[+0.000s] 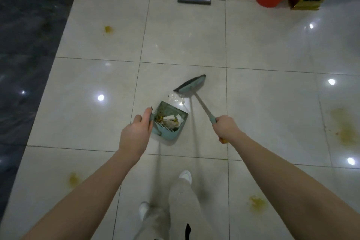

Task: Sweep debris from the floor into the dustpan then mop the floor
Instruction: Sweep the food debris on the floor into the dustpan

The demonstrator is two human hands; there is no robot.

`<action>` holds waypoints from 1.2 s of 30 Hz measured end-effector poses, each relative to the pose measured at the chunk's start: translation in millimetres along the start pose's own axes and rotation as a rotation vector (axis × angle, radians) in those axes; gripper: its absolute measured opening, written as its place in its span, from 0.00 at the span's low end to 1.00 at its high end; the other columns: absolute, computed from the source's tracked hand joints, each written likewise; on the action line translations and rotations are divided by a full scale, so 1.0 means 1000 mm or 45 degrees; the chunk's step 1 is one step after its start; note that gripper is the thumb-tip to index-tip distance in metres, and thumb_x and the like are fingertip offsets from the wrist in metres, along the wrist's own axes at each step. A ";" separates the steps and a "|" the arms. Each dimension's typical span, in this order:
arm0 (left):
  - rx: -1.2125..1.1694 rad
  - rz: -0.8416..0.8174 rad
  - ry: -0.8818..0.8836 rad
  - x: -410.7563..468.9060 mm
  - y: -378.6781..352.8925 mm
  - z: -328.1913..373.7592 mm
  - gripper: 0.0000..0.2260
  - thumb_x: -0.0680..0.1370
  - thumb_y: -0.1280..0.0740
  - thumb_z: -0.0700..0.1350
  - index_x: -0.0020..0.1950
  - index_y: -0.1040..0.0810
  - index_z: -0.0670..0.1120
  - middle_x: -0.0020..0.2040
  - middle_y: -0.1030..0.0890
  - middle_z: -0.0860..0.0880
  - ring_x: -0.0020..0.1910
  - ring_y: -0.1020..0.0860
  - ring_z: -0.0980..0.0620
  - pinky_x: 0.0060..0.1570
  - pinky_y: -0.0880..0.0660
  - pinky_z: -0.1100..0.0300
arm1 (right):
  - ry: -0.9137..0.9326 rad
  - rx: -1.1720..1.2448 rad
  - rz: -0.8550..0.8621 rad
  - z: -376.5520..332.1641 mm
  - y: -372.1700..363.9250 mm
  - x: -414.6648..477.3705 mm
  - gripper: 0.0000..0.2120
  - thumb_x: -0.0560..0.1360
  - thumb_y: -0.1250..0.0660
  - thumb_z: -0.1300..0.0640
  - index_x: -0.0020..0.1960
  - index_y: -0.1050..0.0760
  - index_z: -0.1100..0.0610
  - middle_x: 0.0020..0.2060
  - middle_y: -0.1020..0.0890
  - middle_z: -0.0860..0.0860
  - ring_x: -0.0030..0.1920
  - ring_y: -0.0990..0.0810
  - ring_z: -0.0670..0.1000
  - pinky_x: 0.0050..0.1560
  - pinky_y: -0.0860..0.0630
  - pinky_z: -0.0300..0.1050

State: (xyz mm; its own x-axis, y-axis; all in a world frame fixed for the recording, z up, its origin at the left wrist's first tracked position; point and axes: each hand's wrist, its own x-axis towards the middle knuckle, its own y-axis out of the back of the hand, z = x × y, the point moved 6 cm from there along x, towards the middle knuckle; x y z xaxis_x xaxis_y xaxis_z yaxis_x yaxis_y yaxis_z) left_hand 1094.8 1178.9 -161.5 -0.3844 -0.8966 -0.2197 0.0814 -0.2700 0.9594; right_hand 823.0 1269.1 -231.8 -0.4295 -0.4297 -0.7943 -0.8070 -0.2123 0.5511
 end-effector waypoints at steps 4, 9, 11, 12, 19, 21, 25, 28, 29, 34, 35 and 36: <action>-0.025 0.002 -0.003 0.013 0.005 -0.007 0.18 0.82 0.44 0.49 0.71 0.35 0.46 0.45 0.23 0.41 0.32 0.23 0.39 0.32 0.23 0.48 | 0.020 -0.100 -0.060 0.025 -0.020 -0.025 0.13 0.81 0.45 0.60 0.61 0.28 0.62 0.41 0.23 0.58 0.26 0.22 0.54 0.20 0.27 0.40; -0.034 0.007 -0.042 0.020 0.008 -0.009 0.16 0.82 0.43 0.48 0.69 0.35 0.45 0.42 0.24 0.41 0.29 0.25 0.40 0.29 0.25 0.51 | 0.088 -0.285 -0.094 0.062 -0.036 -0.071 0.13 0.81 0.45 0.58 0.62 0.28 0.58 0.38 0.23 0.54 0.26 0.21 0.52 0.20 0.24 0.42; -0.046 0.009 -0.050 0.019 0.008 -0.011 0.16 0.82 0.43 0.49 0.68 0.35 0.45 0.42 0.24 0.41 0.28 0.25 0.41 0.28 0.25 0.51 | 0.091 -0.302 -0.119 0.073 -0.039 -0.087 0.14 0.82 0.44 0.57 0.66 0.29 0.55 0.38 0.23 0.52 0.25 0.22 0.49 0.20 0.27 0.38; -0.054 0.010 -0.051 0.018 0.007 -0.012 0.16 0.82 0.43 0.49 0.68 0.35 0.45 0.42 0.24 0.41 0.28 0.25 0.41 0.28 0.25 0.51 | 0.093 -0.294 -0.130 0.076 -0.037 -0.093 0.15 0.82 0.44 0.56 0.67 0.30 0.54 0.38 0.23 0.52 0.25 0.22 0.49 0.20 0.27 0.37; -0.076 0.005 -0.045 0.017 0.006 -0.024 0.16 0.82 0.43 0.49 0.68 0.36 0.47 0.42 0.23 0.41 0.29 0.25 0.40 0.28 0.25 0.52 | 0.144 -0.120 -0.003 0.071 0.013 -0.108 0.17 0.81 0.40 0.49 0.68 0.26 0.50 0.31 0.24 0.50 0.17 0.27 0.45 0.19 0.30 0.36; -0.082 -0.006 -0.031 0.015 0.006 -0.027 0.16 0.82 0.44 0.49 0.68 0.37 0.47 0.43 0.24 0.41 0.31 0.24 0.40 0.30 0.25 0.51 | 0.160 -0.148 0.020 0.065 0.020 -0.110 0.16 0.81 0.41 0.51 0.66 0.25 0.51 0.30 0.23 0.51 0.17 0.26 0.46 0.19 0.30 0.36; -0.071 -0.025 -0.018 0.016 0.006 -0.025 0.16 0.82 0.45 0.49 0.69 0.37 0.47 0.45 0.23 0.41 0.33 0.23 0.38 0.33 0.23 0.48 | 0.166 -0.146 0.068 0.047 0.025 -0.096 0.14 0.81 0.42 0.54 0.64 0.24 0.53 0.31 0.24 0.52 0.21 0.24 0.50 0.20 0.28 0.38; -0.073 -0.020 -0.017 0.017 0.007 -0.023 0.16 0.82 0.44 0.49 0.69 0.36 0.47 0.45 0.23 0.40 0.33 0.23 0.38 0.32 0.23 0.48 | 0.149 -0.086 0.071 0.029 0.016 -0.072 0.13 0.81 0.43 0.54 0.61 0.23 0.55 0.33 0.24 0.53 0.22 0.24 0.52 0.20 0.27 0.39; -0.071 -0.016 -0.018 0.018 0.007 -0.023 0.16 0.82 0.44 0.48 0.68 0.36 0.47 0.44 0.23 0.40 0.32 0.24 0.38 0.32 0.24 0.49 | 0.132 -0.084 0.066 0.024 0.011 -0.064 0.13 0.81 0.43 0.55 0.60 0.23 0.57 0.34 0.24 0.54 0.23 0.24 0.53 0.21 0.26 0.41; -0.053 0.020 -0.041 0.022 0.007 -0.026 0.15 0.82 0.43 0.48 0.67 0.35 0.47 0.42 0.24 0.41 0.29 0.26 0.39 0.28 0.28 0.53 | 0.091 -0.200 -0.009 0.014 -0.024 -0.052 0.13 0.80 0.44 0.61 0.59 0.25 0.62 0.38 0.24 0.56 0.28 0.20 0.56 0.28 0.18 0.50; -0.053 0.030 -0.044 0.023 0.008 -0.027 0.15 0.82 0.43 0.48 0.67 0.35 0.46 0.41 0.24 0.40 0.28 0.26 0.39 0.27 0.28 0.53 | 0.095 -0.237 -0.012 0.018 -0.029 -0.054 0.13 0.80 0.45 0.61 0.60 0.26 0.62 0.38 0.24 0.55 0.29 0.20 0.56 0.27 0.19 0.50; -0.053 0.040 -0.049 0.023 0.009 -0.028 0.15 0.82 0.43 0.48 0.67 0.34 0.45 0.41 0.24 0.40 0.27 0.26 0.39 0.27 0.28 0.52 | 0.100 -0.275 -0.015 0.023 -0.032 -0.058 0.13 0.80 0.44 0.61 0.60 0.27 0.62 0.39 0.25 0.55 0.30 0.20 0.56 0.26 0.20 0.49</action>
State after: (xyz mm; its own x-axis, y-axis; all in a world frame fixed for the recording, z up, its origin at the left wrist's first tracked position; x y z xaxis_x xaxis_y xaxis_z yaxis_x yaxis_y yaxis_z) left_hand 1112.4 1145.6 -163.1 -0.4164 -0.8908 -0.1821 0.1317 -0.2573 0.9573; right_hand 864.8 1320.9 -209.4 -0.3808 -0.4910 -0.7835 -0.7028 -0.3970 0.5904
